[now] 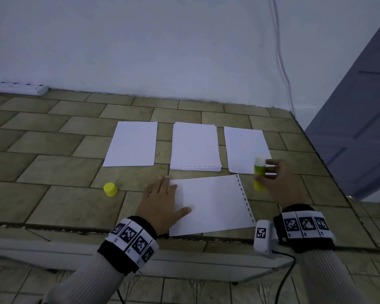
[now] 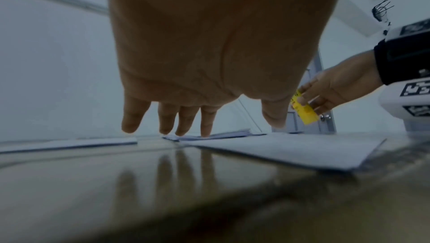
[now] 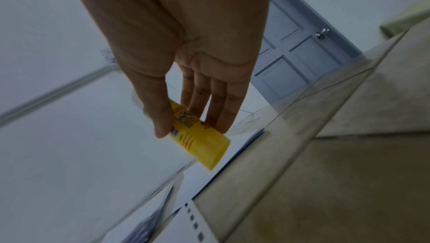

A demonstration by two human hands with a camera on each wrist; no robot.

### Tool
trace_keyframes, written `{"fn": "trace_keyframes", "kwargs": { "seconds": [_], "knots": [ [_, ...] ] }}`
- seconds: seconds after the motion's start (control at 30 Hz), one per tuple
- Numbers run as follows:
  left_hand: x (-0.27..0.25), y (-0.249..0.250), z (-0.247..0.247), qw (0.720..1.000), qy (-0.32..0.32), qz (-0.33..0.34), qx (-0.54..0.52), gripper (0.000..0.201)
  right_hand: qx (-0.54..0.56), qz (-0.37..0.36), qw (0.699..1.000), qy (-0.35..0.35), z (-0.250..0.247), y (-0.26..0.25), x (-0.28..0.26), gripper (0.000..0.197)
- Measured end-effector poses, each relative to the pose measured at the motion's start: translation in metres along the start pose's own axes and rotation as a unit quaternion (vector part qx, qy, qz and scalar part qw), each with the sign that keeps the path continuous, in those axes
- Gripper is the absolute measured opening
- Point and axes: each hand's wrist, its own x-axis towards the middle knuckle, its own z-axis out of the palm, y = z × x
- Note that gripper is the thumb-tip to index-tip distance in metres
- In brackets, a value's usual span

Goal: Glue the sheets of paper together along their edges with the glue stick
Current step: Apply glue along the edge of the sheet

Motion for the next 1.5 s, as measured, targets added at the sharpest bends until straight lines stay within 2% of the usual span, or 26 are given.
{"fn": "trace_keyframes", "kwargs": {
  "seconds": [0.1,0.3,0.47,0.53,0.7,0.97,1.17,1.5],
  "knots": [
    [0.004,-0.006,0.014,1.0,0.013,0.015,0.017,0.107,-0.02,-0.041,0.998,-0.043,0.008,-0.006,-0.007,0.032],
    [0.012,-0.028,0.026,0.995,0.055,0.081,0.016,0.113,-0.022,-0.085,0.991,-0.102,0.031,-0.019,-0.014,0.03],
    [0.013,-0.031,0.037,0.993,0.075,0.089,-0.021,0.109,-0.008,-0.08,0.993,-0.087,0.059,-0.032,-0.012,0.045],
    [0.013,-0.031,0.038,0.993,0.074,0.09,-0.02,0.109,-0.004,-0.09,0.993,-0.082,0.07,-0.04,-0.013,0.043],
    [0.013,-0.031,0.038,0.992,0.086,0.09,-0.034,0.108,0.023,-0.109,0.986,-0.124,0.104,-0.063,-0.016,0.028],
    [0.014,-0.031,0.04,0.989,0.094,0.094,-0.061,0.113,-0.062,-0.196,0.963,-0.174,0.147,-0.082,-0.015,0.026],
    [0.014,-0.031,0.041,0.988,0.103,0.095,-0.059,0.112,-0.115,-0.22,0.951,-0.184,0.163,-0.082,-0.014,0.03],
    [0.015,-0.032,0.044,0.989,0.104,0.096,-0.051,0.113,-0.143,-0.226,0.947,-0.179,0.163,-0.078,-0.017,0.031]
  ]
}}
